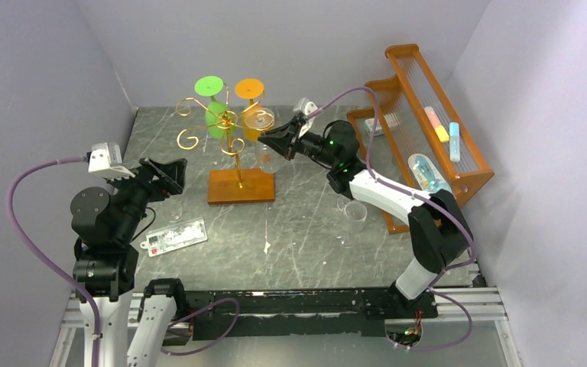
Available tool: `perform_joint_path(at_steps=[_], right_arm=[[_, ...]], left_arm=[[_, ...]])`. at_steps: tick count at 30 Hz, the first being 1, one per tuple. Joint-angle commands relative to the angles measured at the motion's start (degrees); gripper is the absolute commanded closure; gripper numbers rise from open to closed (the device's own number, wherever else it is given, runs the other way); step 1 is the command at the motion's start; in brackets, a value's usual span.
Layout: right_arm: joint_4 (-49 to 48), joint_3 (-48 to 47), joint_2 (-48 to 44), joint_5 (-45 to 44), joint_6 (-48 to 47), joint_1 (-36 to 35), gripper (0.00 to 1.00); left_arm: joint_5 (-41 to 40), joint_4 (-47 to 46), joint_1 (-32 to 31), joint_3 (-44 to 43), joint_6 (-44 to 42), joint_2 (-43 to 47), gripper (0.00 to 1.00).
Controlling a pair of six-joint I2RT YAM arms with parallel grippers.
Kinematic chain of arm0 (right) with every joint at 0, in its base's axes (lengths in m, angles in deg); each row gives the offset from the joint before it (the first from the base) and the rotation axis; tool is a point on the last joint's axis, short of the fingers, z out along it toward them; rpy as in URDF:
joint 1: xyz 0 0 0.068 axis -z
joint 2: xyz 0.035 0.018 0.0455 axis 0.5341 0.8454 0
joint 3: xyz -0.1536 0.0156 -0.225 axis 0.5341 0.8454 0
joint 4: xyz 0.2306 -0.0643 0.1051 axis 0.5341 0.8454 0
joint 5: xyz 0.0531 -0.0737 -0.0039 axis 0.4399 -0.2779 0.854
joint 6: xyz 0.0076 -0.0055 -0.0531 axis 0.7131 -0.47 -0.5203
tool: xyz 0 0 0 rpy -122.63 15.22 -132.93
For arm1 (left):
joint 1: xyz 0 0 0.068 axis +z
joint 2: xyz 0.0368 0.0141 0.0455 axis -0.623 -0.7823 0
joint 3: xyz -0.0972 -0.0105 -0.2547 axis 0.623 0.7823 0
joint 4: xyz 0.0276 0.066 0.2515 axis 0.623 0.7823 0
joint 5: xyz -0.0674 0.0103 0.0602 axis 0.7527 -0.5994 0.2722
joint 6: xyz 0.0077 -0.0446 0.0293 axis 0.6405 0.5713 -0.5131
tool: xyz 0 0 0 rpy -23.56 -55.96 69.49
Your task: Place the wine glass upside down on the wine glass rack
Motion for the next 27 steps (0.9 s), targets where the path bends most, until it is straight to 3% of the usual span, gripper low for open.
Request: perform_joint_path(at_steps=[1, 8, 20, 23, 27], right_arm=[[-6.6, 1.9, -2.9, -3.5, 0.6, 0.1, 1.0], [-7.4, 2.3, -2.1, -8.0, 2.0, 0.1, 1.0], [-5.6, -0.2, 1.6, -8.0, 3.7, 0.4, 0.99], [-4.2, -0.7, 2.0, -7.7, 3.4, 0.4, 0.97], [-3.4, 0.0, 1.5, -7.3, 3.6, 0.4, 0.84]], left_arm=[[-0.6, 0.4, -0.1, 0.8, -0.3, 0.0, 0.1], [-0.6, 0.2, -0.1, 1.2, -0.2, 0.0, 0.1], [-0.4, 0.9, -0.1, 0.6, -0.9, -0.1, 0.1], [-0.3, 1.0, -0.1, 0.5, -1.1, 0.0, 0.1], [-0.2, 1.2, -0.2, 0.3, -1.3, -0.1, 0.1]])
